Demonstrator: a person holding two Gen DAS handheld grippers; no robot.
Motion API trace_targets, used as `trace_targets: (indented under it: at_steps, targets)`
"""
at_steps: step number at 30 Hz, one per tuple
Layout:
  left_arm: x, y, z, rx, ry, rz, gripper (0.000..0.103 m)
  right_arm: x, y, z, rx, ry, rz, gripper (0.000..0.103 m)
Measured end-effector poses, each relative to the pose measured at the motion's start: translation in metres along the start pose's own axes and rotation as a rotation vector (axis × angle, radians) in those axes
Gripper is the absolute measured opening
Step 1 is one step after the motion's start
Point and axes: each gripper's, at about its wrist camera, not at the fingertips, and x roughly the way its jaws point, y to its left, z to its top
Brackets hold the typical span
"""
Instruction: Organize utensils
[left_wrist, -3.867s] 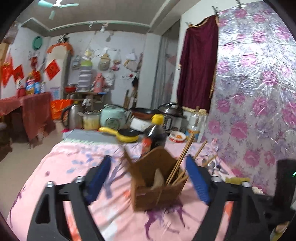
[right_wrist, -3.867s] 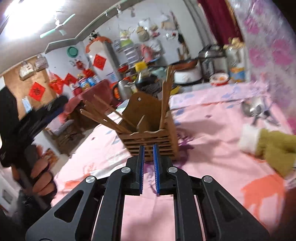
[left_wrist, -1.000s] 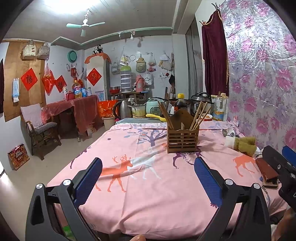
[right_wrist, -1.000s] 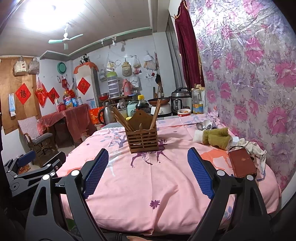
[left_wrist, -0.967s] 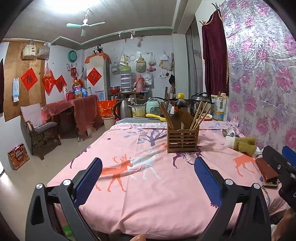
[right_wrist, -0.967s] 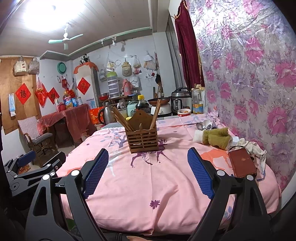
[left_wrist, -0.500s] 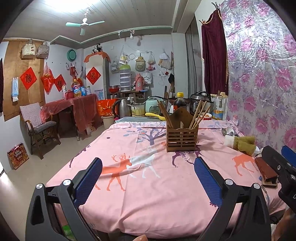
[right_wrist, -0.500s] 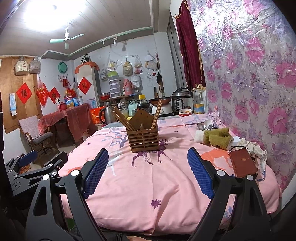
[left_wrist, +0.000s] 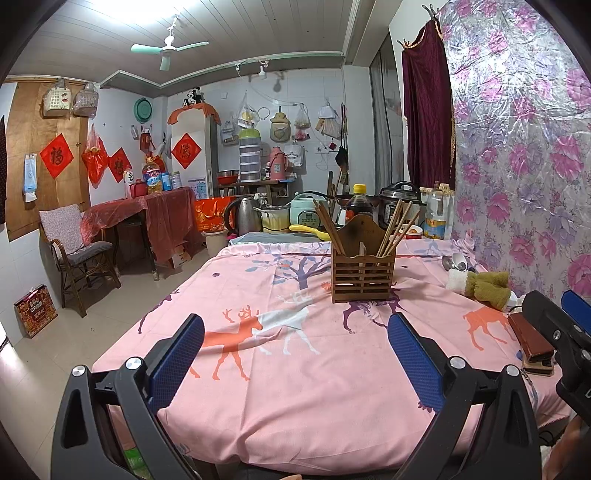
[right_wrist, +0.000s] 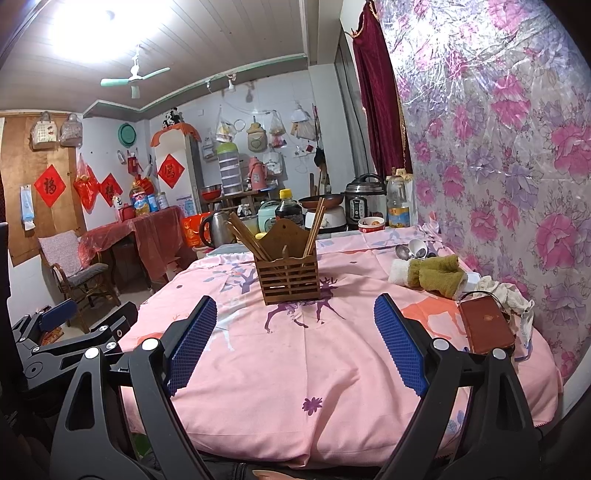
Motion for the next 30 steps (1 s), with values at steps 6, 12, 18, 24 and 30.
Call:
trace_targets:
  at_steps: [6, 12, 18, 24, 30]
  targets:
    - [0.0005, -0.0001, 0.0005, -0.001, 0.003, -0.003, 0.098, -0.0002, 0.0002, -0.0001, 0.000, 0.000, 0.000, 0.085]
    - [0.0003, -0.0005, 0.0010, -0.004, 0.007, -0.004, 0.098, -0.0001, -0.0001, 0.0000, 0.001, 0.000, 0.000, 0.085]
    - [-0.0025, -0.0034, 0.0012, 0.009, -0.007, -0.006, 0.098, -0.0002, 0.0009, 0.0000, 0.001, 0.001, 0.000, 0.085]
    - [-0.0029, -0.0045, -0.0004, 0.010, -0.003, -0.009, 0.098, 0.0000, -0.0002, 0.0002, 0.001, 0.000, -0.001, 0.085]
    - [-0.0058, -0.0073, -0.0009, 0.016, -0.012, -0.008, 0.098, 0.0000, 0.0001, 0.0004, 0.001, 0.000, 0.000, 0.085]
